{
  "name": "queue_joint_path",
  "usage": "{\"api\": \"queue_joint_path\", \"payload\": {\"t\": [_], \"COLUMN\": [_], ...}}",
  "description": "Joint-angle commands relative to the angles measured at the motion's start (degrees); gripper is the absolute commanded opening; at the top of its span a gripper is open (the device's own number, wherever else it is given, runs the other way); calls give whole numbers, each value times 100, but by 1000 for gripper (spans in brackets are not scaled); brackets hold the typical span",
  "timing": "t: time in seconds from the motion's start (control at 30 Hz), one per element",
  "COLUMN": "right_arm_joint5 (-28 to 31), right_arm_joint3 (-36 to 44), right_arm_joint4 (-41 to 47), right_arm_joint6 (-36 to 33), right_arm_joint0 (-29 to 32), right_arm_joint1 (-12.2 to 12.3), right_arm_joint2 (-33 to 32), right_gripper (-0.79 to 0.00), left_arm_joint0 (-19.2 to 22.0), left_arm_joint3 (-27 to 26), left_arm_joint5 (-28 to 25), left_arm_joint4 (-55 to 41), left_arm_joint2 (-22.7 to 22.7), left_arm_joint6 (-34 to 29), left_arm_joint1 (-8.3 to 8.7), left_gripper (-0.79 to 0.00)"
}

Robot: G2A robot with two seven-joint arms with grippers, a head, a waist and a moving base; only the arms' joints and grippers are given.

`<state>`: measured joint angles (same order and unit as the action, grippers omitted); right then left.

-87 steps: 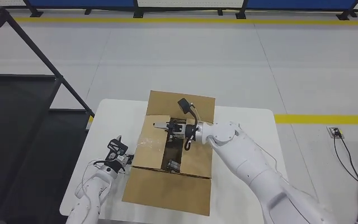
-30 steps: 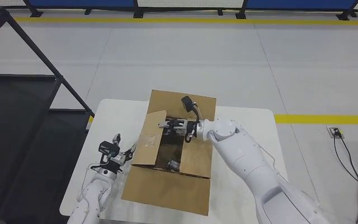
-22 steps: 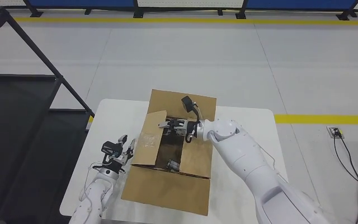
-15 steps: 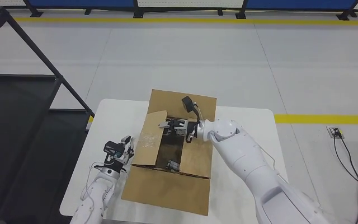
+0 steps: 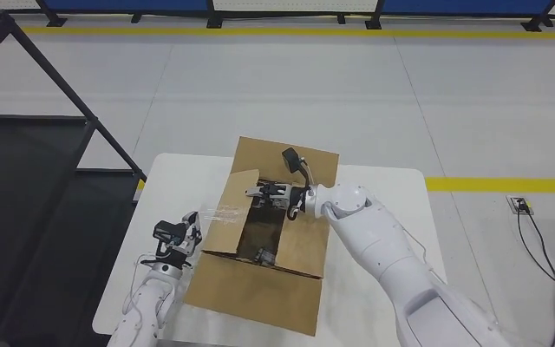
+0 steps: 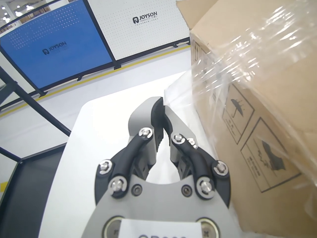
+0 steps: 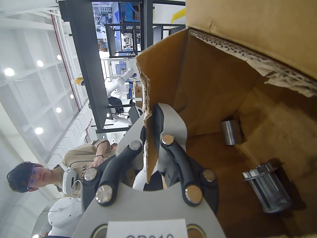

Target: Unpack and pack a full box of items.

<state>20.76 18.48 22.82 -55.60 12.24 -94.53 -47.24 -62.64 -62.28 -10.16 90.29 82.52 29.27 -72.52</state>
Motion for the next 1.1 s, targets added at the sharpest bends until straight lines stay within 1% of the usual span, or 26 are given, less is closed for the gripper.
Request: {"api": "queue_joint_path", "payload": {"t": [0.0,0.33,0.73,1.07], "right_arm_joint5": [0,-70,-48,-44], "right_arm_joint3": [-7,-22,-50,-30], "right_arm_joint4": [-1,-62,-130,-169], "right_arm_joint6": [7,-8,-45,-99], "right_arm_joint0": [-3,-10,-3,12], "right_arm_joint1": [-1,-12,-3,0], "right_arm_joint2": [-26,-117,-235,-326], "right_gripper": [-785,-785,-785,-785], "left_arm_joint0": [-15,12,159,188], "left_arm_joint3": [-3,12,320,431], "left_arm_joint5": [47,88,158,241], "left_arm_joint4": [-81,-237,-337,-582], "left_arm_joint2": [6,39,146,417], "left_arm_joint6": [6,-55,-69,-40], "left_arm_joint1": [-4,6,39,93], "left_gripper": [-785,-785,-785,-785]}}
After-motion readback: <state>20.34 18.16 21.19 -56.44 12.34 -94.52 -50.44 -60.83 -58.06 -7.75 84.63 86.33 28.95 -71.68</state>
